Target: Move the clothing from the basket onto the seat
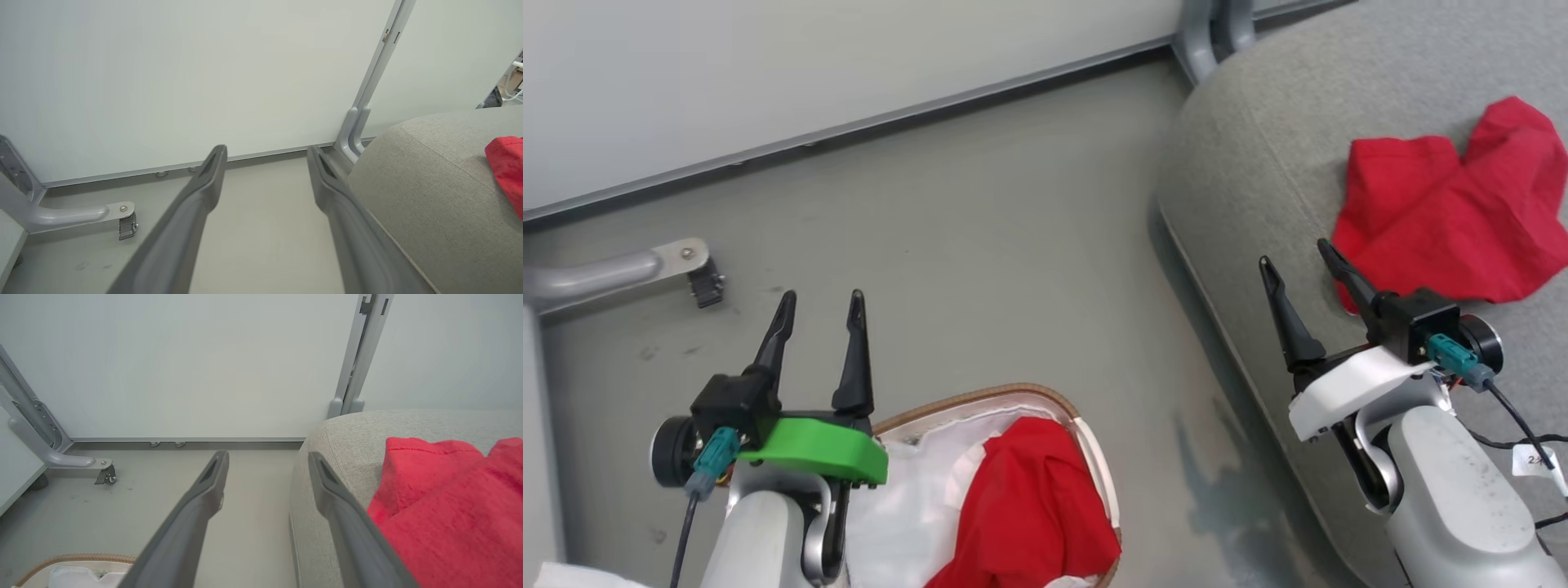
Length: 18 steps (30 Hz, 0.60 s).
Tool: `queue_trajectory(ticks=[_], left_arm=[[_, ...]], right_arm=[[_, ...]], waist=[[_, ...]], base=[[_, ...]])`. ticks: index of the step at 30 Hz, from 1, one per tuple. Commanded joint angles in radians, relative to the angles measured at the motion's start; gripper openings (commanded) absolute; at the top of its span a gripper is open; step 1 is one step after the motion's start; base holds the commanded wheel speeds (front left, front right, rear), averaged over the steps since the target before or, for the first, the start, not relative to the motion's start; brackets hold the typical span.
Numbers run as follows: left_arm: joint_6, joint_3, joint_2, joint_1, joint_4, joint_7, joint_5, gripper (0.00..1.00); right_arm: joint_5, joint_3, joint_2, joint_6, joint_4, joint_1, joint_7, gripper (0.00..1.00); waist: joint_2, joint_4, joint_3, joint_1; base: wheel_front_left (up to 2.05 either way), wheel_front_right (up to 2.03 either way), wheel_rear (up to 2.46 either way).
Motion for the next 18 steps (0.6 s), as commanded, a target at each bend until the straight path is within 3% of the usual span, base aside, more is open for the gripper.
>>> queue_trajectory(ticks=[1,9,18], left_arm=[[0.015,0.014,0.0,0.031,-0.004,0.001,0.005,1.0],[0.043,0.058,0.0,0.105,0.002,0.001,0.029,1.0],[0.038,0.104,0.001,0.199,-0.004,0.001,0.034,1.0]], right_arm=[[-0.012,-0.005,0.008,-0.001,-0.006,0.027,-0.005,1.0],[-0.052,-0.039,0.045,-0.001,-0.023,0.101,-0.005,1.0],[-0.036,-0.071,0.074,-0.001,-0.012,0.182,-0.005,1.0]], waist=[[0.0,0.066,-0.042,0.0],[0.0,0.145,-0.093,0.0],[0.0,0.163,-0.166,0.0]], base=[[0.0,0.0,0.0],[0.0,0.0,0.0],[0.0,0.0,0.0]])
